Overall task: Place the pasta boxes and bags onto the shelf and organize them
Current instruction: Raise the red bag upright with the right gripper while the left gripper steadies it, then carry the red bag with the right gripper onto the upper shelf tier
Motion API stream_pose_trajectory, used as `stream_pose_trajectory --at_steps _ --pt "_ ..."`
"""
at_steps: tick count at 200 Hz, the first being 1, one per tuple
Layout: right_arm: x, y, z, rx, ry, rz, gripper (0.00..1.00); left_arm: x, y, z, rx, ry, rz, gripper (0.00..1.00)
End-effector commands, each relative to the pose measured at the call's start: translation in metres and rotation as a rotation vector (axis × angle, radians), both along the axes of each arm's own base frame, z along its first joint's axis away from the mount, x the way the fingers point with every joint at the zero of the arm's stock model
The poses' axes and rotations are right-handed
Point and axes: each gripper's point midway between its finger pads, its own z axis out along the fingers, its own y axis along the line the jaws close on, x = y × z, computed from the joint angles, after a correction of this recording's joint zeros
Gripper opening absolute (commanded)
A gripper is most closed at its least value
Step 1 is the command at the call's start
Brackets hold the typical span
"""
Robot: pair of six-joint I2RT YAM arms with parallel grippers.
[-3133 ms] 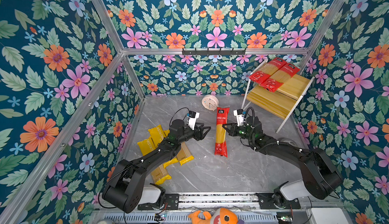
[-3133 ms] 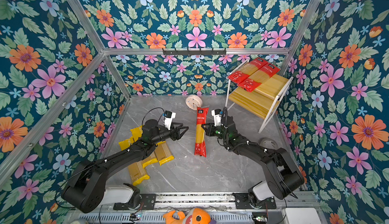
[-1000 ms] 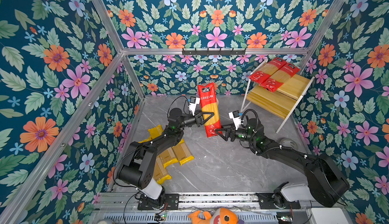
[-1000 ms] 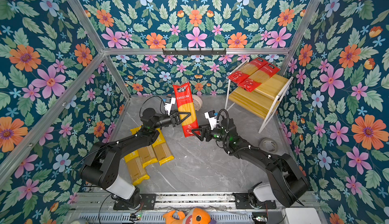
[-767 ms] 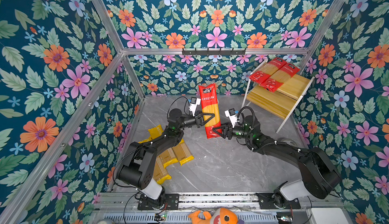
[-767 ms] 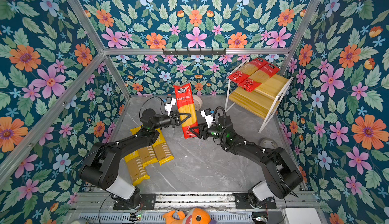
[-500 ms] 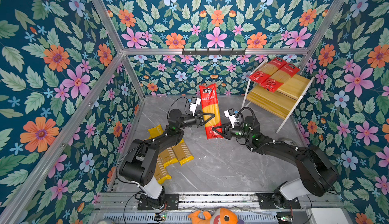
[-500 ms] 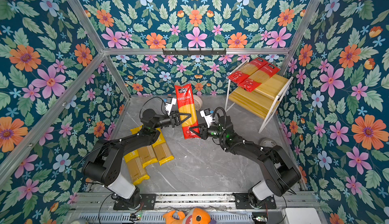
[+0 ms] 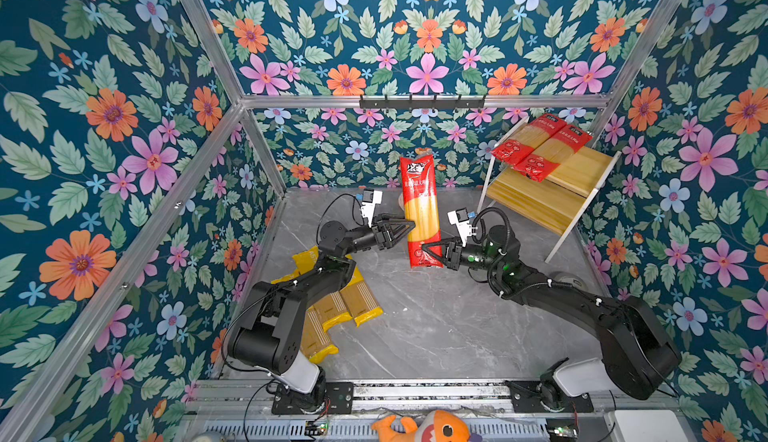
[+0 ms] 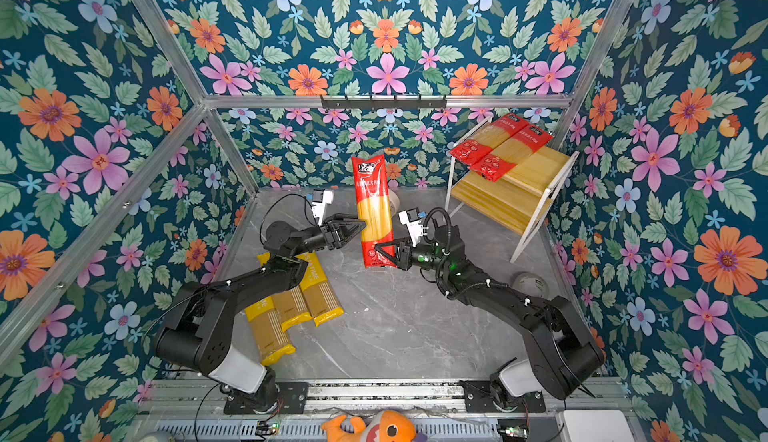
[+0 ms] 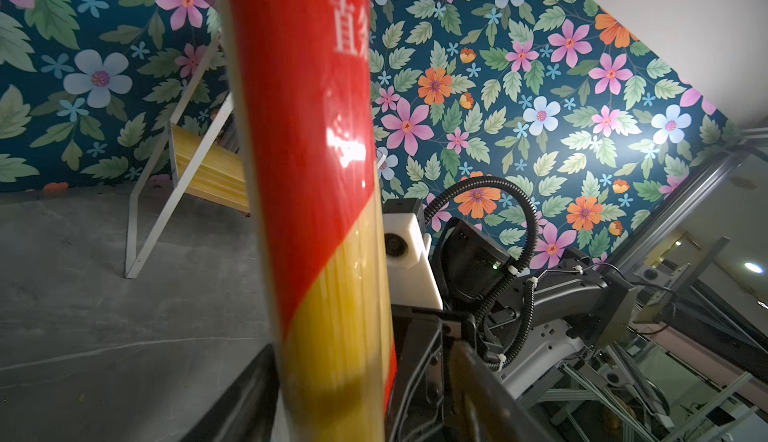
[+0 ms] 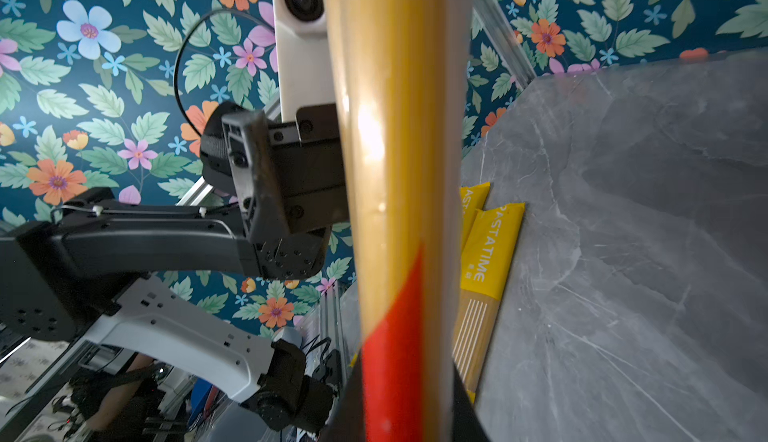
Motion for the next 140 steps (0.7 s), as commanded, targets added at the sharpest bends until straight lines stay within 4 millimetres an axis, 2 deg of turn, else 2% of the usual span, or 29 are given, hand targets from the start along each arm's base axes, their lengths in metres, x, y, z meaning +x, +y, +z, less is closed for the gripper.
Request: stream_pose_trajectory --at_steps 1,24,46,82,94,113,140 --pt "0.005 -0.006 0.045 0.064 -0.128 -0.052 0.00 0.000 0.008 -0.004 0.014 -0.037 0.060 0.69" --pt "0.009 -0.017 0.063 0.016 -0.145 -0.115 0.00 0.009 0.010 -0.027 0.085 0.005 0.164 0.69" --pt "0.017 -0.036 0.079 -0.061 -0.144 -0.217 0.00 0.009 -0.003 -0.056 0.219 0.014 0.244 0.69" --pt "0.029 -0.085 0.097 -0.137 -0.058 -0.370 0.00 -0.007 -0.035 -0.087 0.357 -0.019 0.281 0.69" --pt "0.031 -0.102 0.100 -0.161 -0.038 -0.428 0.00 -0.006 -0.042 -0.096 0.380 -0.007 0.298 0.69" --pt "0.035 -0.133 0.102 -0.223 0.011 -0.527 0.00 -0.007 -0.054 -0.104 0.395 0.008 0.293 0.69" --pt "0.036 -0.170 0.112 -0.208 0.085 -0.602 0.00 -0.008 -0.070 -0.114 0.418 0.022 0.275 0.69"
